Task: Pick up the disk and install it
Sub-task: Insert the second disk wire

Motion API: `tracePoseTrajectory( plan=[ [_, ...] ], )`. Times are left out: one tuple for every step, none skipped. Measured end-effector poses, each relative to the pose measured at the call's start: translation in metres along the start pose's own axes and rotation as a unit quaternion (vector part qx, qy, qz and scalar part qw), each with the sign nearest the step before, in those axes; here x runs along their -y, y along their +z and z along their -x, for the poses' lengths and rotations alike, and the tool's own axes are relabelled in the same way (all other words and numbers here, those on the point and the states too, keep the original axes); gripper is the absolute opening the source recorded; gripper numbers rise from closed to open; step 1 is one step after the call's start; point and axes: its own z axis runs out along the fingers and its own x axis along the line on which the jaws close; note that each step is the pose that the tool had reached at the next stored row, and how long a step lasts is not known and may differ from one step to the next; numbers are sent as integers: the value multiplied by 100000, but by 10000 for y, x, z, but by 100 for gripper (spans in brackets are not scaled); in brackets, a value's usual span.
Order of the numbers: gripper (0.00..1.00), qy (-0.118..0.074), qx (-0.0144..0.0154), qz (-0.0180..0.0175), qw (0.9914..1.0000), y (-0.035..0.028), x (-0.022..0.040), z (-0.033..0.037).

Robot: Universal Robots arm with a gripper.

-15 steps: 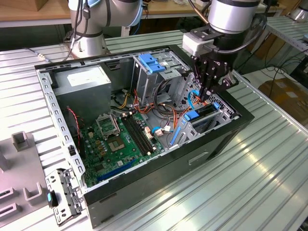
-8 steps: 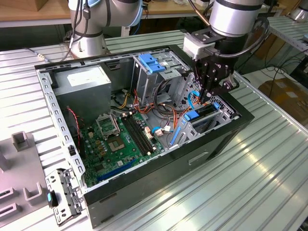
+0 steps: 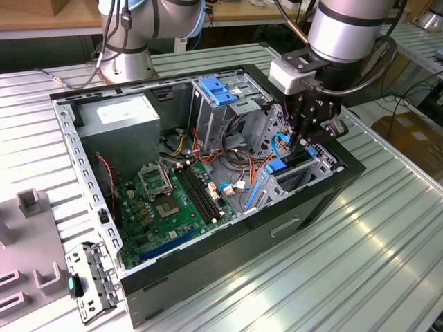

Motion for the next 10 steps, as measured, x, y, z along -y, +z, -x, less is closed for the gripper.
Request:
tracePoseTrajectory(
  plan=[
    [16, 23, 195, 7, 100000, 4, 0, -11],
    [16, 94, 766, 31, 99997, 14, 0, -34],
    [16, 154, 1229, 52, 99992, 20, 0, -47],
    [16, 183, 1502, 64, 99989, 22, 0, -55],
    [16, 236, 1931, 83, 99981, 26, 0, -71],
    [16, 274, 2196, 91, 99975, 33, -1, -81],
    [16, 280, 2238, 96, 99975, 35, -1, -82],
    [16, 281, 2284, 99, 99973, 36, -1, -82],
    [16, 283, 2300, 99, 99973, 37, -1, -82],
    [16, 285, 2305, 100, 99973, 37, -1, -82]
  ],
)
